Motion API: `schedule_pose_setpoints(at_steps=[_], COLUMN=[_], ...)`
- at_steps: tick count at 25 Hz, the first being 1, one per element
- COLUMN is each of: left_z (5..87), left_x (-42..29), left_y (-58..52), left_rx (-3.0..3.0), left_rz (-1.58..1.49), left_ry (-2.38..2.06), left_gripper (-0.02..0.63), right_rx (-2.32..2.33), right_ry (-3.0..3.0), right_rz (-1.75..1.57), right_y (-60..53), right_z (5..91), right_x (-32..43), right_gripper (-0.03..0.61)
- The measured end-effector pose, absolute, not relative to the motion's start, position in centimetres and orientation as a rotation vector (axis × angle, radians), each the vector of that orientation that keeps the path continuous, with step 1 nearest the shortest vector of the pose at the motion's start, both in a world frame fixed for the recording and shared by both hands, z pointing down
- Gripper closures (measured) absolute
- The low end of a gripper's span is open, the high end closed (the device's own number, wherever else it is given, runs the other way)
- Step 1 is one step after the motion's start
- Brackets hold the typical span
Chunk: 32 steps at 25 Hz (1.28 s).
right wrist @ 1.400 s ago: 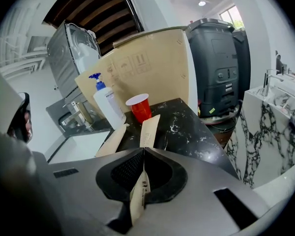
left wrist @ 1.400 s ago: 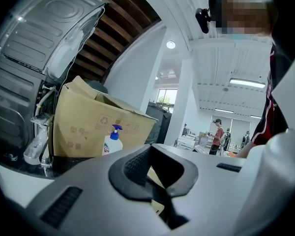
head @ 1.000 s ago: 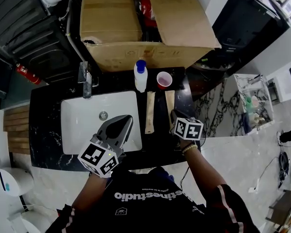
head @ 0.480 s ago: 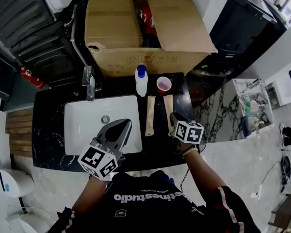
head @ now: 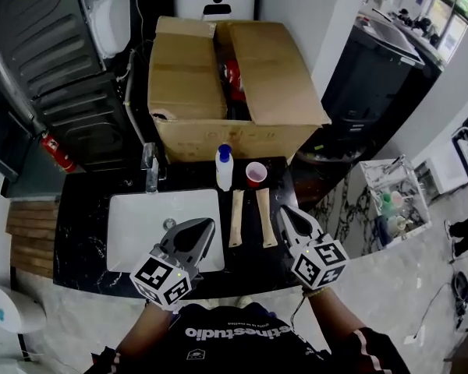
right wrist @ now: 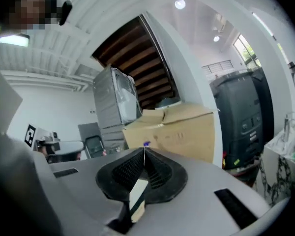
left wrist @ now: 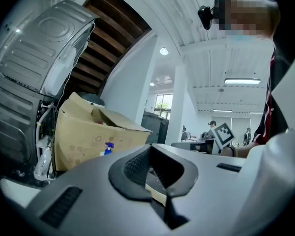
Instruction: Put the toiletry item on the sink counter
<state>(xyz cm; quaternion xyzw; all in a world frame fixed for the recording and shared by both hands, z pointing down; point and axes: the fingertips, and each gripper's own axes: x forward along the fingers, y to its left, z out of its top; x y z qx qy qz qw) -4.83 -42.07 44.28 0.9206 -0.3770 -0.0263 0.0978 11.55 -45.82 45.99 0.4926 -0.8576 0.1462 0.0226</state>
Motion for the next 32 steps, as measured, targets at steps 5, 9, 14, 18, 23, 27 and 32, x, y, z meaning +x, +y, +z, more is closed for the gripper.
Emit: schedule_pose_setpoints(at_steps=[5,9,14,18,23,27,32], left_z=[41.0,39.5,39.2,39.3,39.6,39.2,39.2], left_x=[-4.0,-3.4,-3.3,-3.1,-2.9,-2.8,-2.6], left_y=[-41.4,-41.0,-40.9,-40.7,-40.7,-40.8,-40.7], left_rx=[2.774,2.806,2.801,2.788,2.805,2.768,2.776], left_rz=[-0.147,-0.172,-0.175,-0.19,-0.185,-0.222,-0.228], left_ry=[-1.081,-1.053,-1.041,-1.018,-0.997,-0.979,-0.971], left_gripper=[0.6,0.6,0.6,0.6,0.6,0.6,0.6], right_rx=[1.397,1.306,1.321,1.365,1.39,1.393,1.407], right_ry=[-2.824,-2.885,-2.879,-2.868,-2.85,-2.843,-2.828], right_rz=[0.263,0.246,0.255,0.262,0.242,0.235,0.245], right_y=[-42.0,-39.6,-38.8,-38.7,-38.4,-38.4,-38.4], right_z=[39.1,37.7,37.1,37.2,37.3,37.3,37.8], right_x=[8.1,6.8,7.0,7.5,7.7,7.8,8.2], right_gripper=[0.54,0.541,0.541,0.541,0.541,0.541,0.541])
